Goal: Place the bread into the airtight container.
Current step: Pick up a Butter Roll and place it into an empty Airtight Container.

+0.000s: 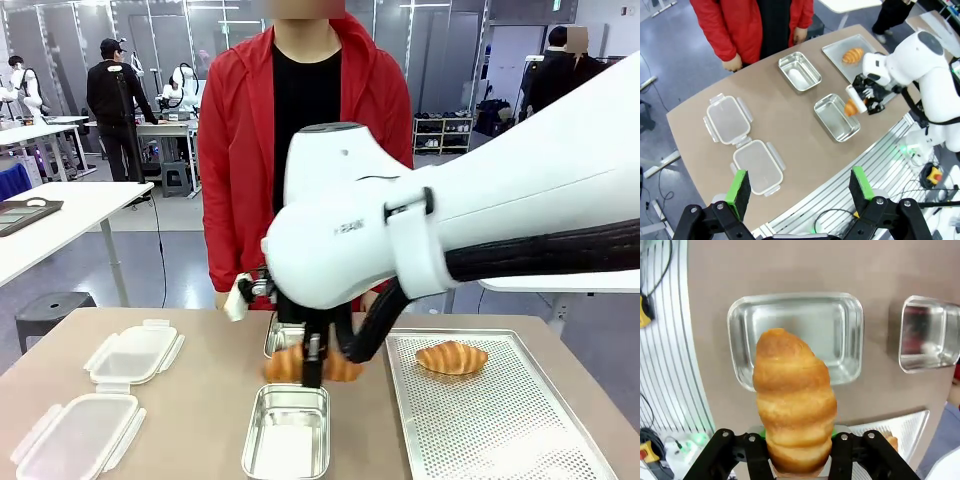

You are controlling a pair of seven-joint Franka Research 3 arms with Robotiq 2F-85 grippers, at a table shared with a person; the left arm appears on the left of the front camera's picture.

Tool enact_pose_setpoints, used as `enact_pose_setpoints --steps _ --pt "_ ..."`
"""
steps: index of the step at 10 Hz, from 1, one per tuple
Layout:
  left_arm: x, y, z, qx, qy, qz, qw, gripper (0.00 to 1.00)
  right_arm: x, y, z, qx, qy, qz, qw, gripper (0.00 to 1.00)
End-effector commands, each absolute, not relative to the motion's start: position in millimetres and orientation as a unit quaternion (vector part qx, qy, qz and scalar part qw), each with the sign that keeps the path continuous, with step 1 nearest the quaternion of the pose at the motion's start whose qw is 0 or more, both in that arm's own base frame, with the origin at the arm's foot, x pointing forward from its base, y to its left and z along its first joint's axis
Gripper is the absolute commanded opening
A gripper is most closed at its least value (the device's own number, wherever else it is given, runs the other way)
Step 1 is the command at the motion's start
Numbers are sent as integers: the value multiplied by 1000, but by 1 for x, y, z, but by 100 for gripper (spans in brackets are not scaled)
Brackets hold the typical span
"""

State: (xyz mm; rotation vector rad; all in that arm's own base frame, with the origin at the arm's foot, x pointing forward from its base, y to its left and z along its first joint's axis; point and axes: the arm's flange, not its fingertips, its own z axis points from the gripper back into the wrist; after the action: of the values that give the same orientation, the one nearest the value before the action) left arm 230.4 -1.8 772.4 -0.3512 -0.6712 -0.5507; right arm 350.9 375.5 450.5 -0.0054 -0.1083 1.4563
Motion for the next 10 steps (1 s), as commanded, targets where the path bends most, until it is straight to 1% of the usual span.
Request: enact_pose_setpoints --steps 1,2,3,4,9,10 --pt "230 -2 773 -175 -323 -274 889 100 349 392 442 -8 -60 651 757 25" --pt "230 -2 773 -175 -323 -274 889 100 345 396 441 6 -58 660 749 25" --pt "230 -2 773 -175 -323 -274 889 100 347 392 446 5 -63 648 759 25" --pt "230 -2 773 -175 -323 -274 889 100 343 395 441 4 -52 663 747 25" --pt "230 -2 773 -175 -323 -274 889 100 344 395 441 5 -53 662 747 25" --pt "230 -2 773 -175 -323 -274 889 100 346 396 429 -12 -45 623 781 25"
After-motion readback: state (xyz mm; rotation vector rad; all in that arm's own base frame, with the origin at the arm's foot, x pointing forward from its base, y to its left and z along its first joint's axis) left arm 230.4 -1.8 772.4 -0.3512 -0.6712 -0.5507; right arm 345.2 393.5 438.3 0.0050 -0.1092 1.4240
